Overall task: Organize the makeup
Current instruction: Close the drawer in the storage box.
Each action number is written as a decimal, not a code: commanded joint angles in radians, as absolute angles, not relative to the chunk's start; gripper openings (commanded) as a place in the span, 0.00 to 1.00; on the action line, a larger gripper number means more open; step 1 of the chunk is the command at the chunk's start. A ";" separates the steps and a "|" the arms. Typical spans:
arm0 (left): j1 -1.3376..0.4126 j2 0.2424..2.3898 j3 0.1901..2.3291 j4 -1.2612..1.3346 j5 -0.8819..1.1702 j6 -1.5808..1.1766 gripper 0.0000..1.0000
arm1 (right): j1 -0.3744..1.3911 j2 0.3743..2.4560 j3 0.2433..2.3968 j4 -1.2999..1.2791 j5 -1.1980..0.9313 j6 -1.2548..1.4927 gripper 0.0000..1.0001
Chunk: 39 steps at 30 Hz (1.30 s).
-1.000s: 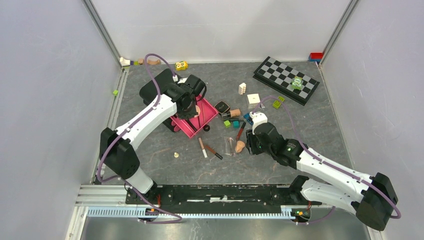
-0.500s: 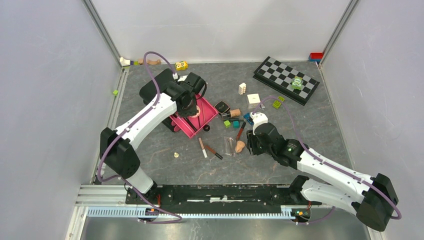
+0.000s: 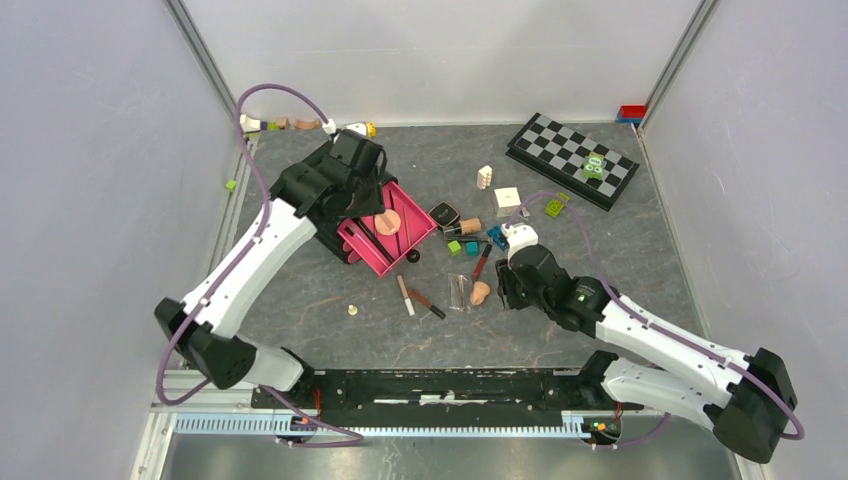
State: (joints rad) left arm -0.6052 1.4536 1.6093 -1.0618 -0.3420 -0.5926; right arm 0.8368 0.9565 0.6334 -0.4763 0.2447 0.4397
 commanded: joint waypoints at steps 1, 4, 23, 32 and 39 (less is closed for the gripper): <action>-0.596 1.357 1.561 -1.039 -0.388 -0.471 0.50 | 0.836 0.945 0.707 -0.496 0.306 0.426 0.39; -0.576 1.332 1.546 -1.034 -0.385 -0.447 0.55 | 0.836 0.953 0.727 -0.508 0.326 0.426 0.39; -0.537 1.180 1.374 -0.993 -0.233 -0.536 0.66 | 0.836 0.930 0.762 -0.524 0.257 0.474 0.44; -0.537 1.114 1.358 -1.016 -0.231 -0.527 0.79 | 0.836 1.028 0.875 -0.551 0.089 0.495 0.57; -0.532 1.094 1.326 -0.994 -0.255 -0.532 0.86 | 0.836 1.075 0.846 -0.498 0.069 0.481 0.70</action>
